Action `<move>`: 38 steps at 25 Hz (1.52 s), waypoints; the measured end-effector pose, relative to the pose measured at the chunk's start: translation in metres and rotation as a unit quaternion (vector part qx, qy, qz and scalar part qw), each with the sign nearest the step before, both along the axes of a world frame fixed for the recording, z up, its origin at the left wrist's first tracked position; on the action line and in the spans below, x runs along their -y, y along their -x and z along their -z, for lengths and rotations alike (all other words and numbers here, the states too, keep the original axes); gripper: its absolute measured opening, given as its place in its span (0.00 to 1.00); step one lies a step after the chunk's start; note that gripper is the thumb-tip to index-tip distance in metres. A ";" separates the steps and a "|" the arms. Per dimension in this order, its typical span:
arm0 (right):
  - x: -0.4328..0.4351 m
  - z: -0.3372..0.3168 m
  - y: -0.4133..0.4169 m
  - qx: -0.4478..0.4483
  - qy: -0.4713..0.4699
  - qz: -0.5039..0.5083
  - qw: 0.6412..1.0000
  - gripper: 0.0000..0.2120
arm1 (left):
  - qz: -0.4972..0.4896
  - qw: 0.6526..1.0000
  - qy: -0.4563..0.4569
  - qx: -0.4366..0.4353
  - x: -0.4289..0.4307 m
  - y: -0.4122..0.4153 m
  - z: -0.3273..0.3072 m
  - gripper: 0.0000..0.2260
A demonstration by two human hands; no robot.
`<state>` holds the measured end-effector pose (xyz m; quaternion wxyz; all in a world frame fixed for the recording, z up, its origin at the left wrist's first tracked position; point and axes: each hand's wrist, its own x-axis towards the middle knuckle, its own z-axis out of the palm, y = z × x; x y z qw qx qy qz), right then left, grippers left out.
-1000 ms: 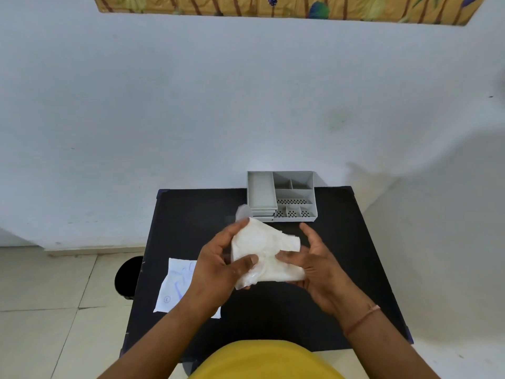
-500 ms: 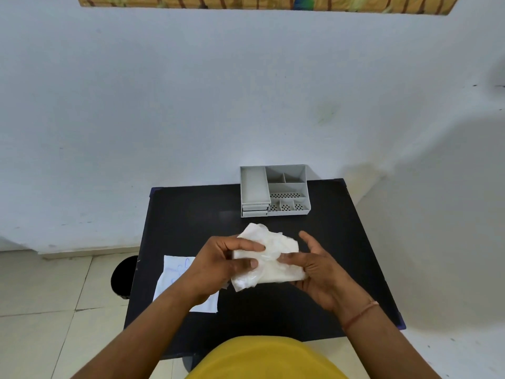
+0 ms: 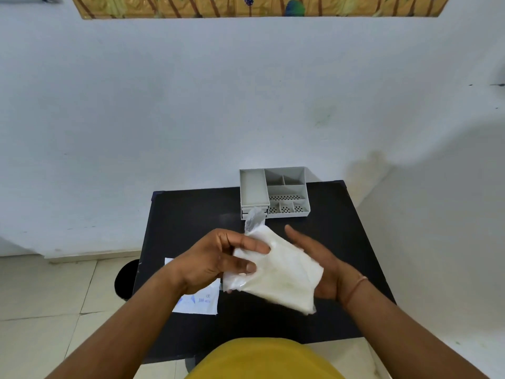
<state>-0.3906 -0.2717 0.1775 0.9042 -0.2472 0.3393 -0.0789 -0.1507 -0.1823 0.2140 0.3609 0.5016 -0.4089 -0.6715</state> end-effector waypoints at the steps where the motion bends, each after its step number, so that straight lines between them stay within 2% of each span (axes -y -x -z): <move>1: -0.009 -0.002 -0.001 0.026 -0.004 -0.036 0.999 0.37 | 0.015 1.000 0.002 0.019 0.002 -0.004 -0.002 0.19; 3: -0.018 -0.004 -0.004 0.040 0.043 -0.063 0.996 0.34 | 0.051 0.996 0.017 0.070 0.007 -0.012 -0.004 0.27; 5: -0.021 -0.004 -0.010 0.015 0.121 -0.046 0.992 0.29 | 0.052 0.992 0.024 0.113 0.012 -0.017 -0.001 0.38; 7: -0.026 -0.003 -0.019 -0.007 0.153 0.009 0.988 0.22 | -0.063 0.991 0.012 0.120 0.014 -0.016 0.002 0.41; 9: -0.035 -0.005 -0.029 0.002 0.145 0.081 0.986 0.20 | -0.188 0.981 -0.042 0.019 0.009 -0.007 0.004 0.33; 11: -0.043 -0.011 -0.042 -0.013 0.139 0.150 0.979 0.18 | -0.193 0.965 -0.131 -0.122 -0.002 0.007 0.014 0.25; 13: -0.050 -0.013 -0.051 -0.057 0.169 0.173 0.969 0.18 | -0.203 0.940 -0.174 -0.211 -0.013 0.026 0.019 0.20; 15: -0.053 -0.014 -0.053 -0.130 0.255 0.148 0.946 0.20 | -0.252 0.922 -0.185 -0.228 -0.014 0.037 0.023 0.17; 17: -0.048 -0.013 -0.048 -0.204 0.358 0.111 0.905 0.27 | -0.283 0.918 -0.175 -0.216 -0.013 0.036 0.025 0.14; 19: -0.038 -0.012 -0.038 -0.221 0.392 0.119 0.885 0.33 | -0.288 0.921 -0.161 -0.207 -0.014 0.031 0.024 0.13; 21: -0.031 -0.011 -0.032 -0.201 0.403 0.107 0.886 0.31 | -0.278 0.926 -0.152 -0.204 -0.015 0.027 0.023 0.14; 25: -0.032 0.002 -0.035 -0.224 0.521 0.020 0.824 0.23 | -0.289 0.928 -0.145 -0.187 -0.014 0.033 0.020 0.12; 27: -0.033 -0.001 -0.037 -0.208 0.516 0.037 0.830 0.23 | -0.309 0.924 -0.148 -0.172 -0.014 0.037 0.022 0.11; 28: -0.034 -0.005 -0.038 -0.193 0.488 0.054 0.849 0.24 | -0.314 0.924 -0.145 -0.164 -0.014 0.038 0.024 0.11; 29: -0.034 -0.008 -0.039 -0.173 0.432 0.080 0.882 0.22 | -0.314 0.925 -0.143 -0.157 -0.014 0.038 0.025 0.12; 31: -0.036 -0.018 -0.039 -0.121 0.243 0.120 0.955 0.15 | -0.317 0.928 -0.144 -0.132 -0.013 0.039 0.028 0.14; 32: -0.038 -0.020 -0.040 -0.106 0.184 0.123 0.969 0.14 | -0.315 0.930 -0.141 -0.125 -0.013 0.040 0.029 0.14; 33: -0.041 -0.023 -0.041 -0.107 0.175 0.132 0.970 0.15 | -0.310 0.932 -0.136 -0.126 -0.013 0.041 0.028 0.13; 34: -0.043 -0.021 -0.041 -0.120 0.210 0.138 0.960 0.13 | -0.303 0.935 -0.130 -0.130 -0.013 0.043 0.026 0.13; 36: -0.047 -0.018 -0.042 -0.166 0.305 0.148 0.926 0.08 | -0.289 0.939 -0.122 -0.140 -0.014 0.045 0.024 0.13; 38: -0.046 -0.013 -0.038 -0.204 0.364 0.146 0.897 0.11 | -0.265 0.946 -0.118 -0.144 -0.016 0.047 0.024 0.15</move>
